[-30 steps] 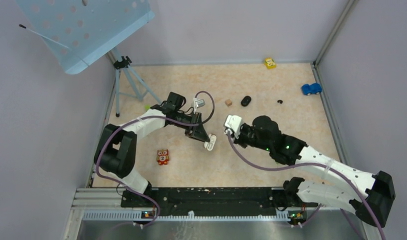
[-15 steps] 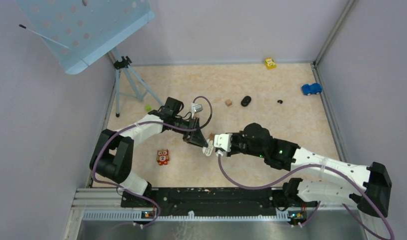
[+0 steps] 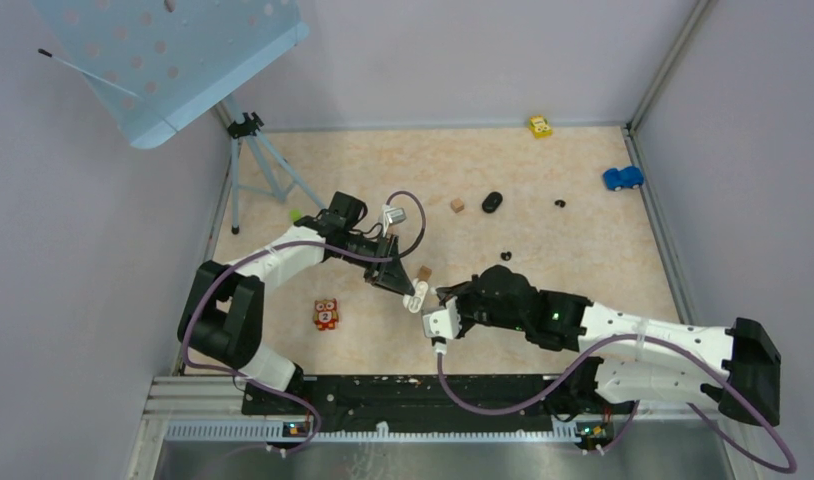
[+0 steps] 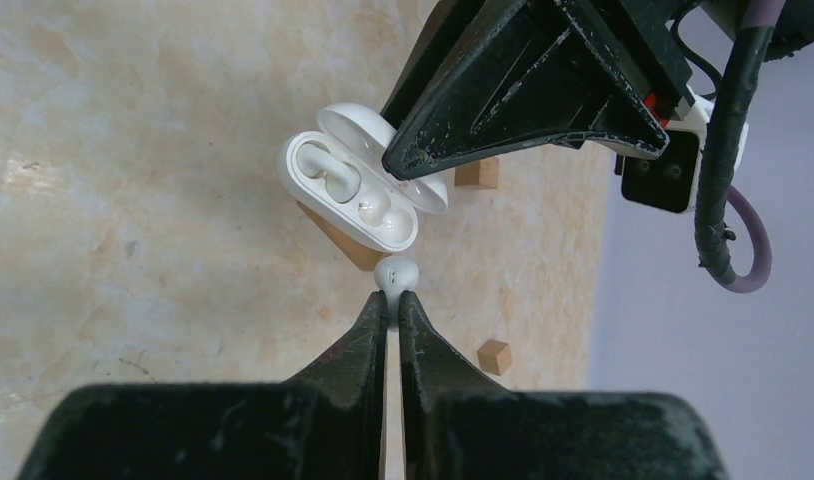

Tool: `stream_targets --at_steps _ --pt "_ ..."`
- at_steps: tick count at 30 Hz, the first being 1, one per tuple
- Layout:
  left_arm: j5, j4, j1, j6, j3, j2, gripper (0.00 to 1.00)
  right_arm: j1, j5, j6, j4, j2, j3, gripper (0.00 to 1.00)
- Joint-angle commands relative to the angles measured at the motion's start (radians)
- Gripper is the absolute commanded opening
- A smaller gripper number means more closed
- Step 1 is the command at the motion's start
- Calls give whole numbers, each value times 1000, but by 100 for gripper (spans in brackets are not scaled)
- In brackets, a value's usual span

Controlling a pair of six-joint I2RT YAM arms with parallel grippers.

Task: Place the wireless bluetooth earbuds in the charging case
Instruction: Insert the right earbud into the right side groove of the charging case.

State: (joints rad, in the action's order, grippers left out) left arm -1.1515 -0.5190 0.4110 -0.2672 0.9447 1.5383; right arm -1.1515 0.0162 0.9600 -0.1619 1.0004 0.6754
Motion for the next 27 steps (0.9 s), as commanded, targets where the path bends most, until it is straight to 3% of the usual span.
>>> stream_targets --at_steps 1,27 --pt "-26 -2 4 0 26 -18 0 -23 -12 82 64 -1 -9 0" --pt "-15 -42 13 26 46 -7 0 -32 77 132 132 117 38 0"
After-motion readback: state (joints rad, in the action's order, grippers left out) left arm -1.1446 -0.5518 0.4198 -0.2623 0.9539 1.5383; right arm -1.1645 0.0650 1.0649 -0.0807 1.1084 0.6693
